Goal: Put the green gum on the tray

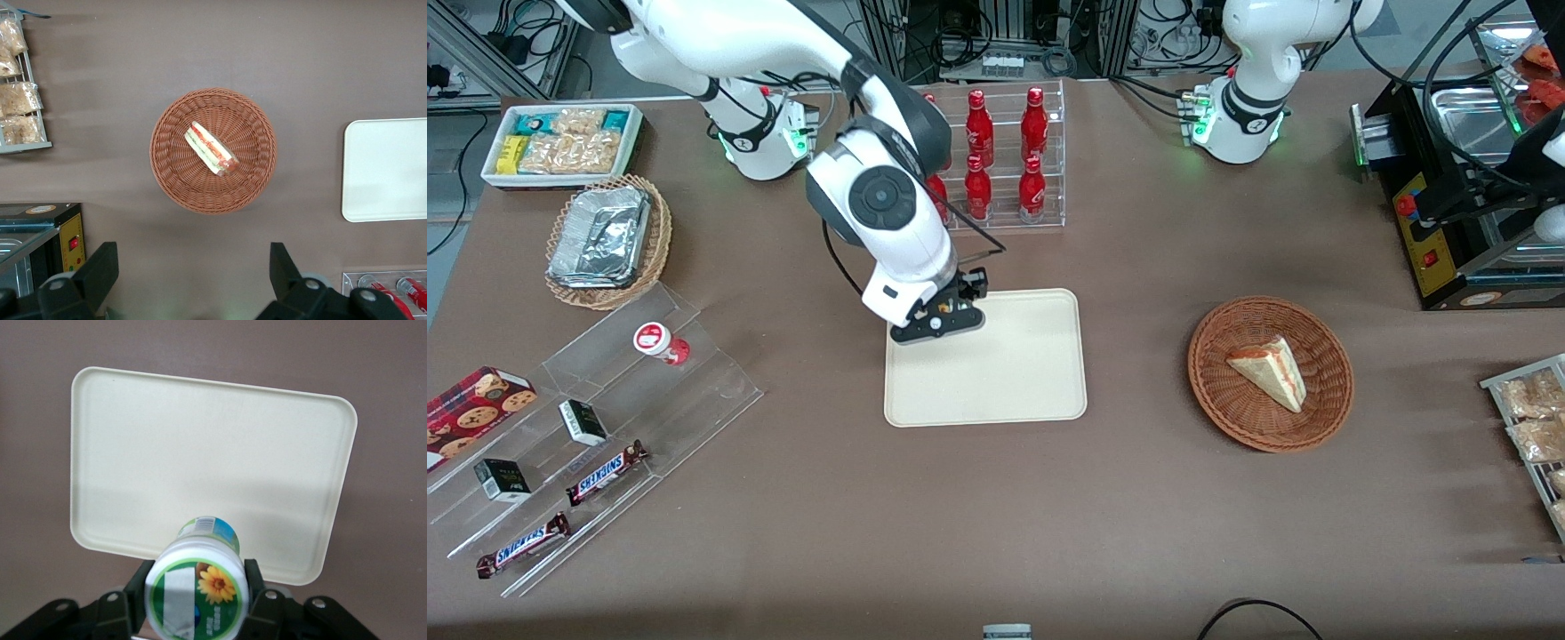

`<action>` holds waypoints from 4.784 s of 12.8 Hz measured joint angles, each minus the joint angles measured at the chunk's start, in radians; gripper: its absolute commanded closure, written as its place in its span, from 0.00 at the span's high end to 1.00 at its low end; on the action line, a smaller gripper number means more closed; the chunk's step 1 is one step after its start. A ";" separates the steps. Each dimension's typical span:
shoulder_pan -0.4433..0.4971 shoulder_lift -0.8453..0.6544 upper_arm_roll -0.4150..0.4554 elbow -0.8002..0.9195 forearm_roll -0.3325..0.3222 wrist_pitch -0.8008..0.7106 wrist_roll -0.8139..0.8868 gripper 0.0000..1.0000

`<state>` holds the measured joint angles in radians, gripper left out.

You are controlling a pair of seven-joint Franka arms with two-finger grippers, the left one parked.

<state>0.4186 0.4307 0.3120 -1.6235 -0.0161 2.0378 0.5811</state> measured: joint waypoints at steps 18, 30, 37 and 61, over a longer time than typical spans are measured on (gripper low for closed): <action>0.078 0.208 -0.017 0.000 -0.228 0.246 0.303 0.00; 0.112 0.245 -0.024 -0.026 -0.264 0.300 0.399 0.99; -0.035 0.082 0.061 -0.020 -0.247 0.114 0.298 0.99; -0.332 -0.559 -0.416 -0.154 0.032 -0.536 -0.566 0.99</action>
<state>0.0870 -0.1285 -0.1041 -1.7772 0.0160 1.5016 0.0151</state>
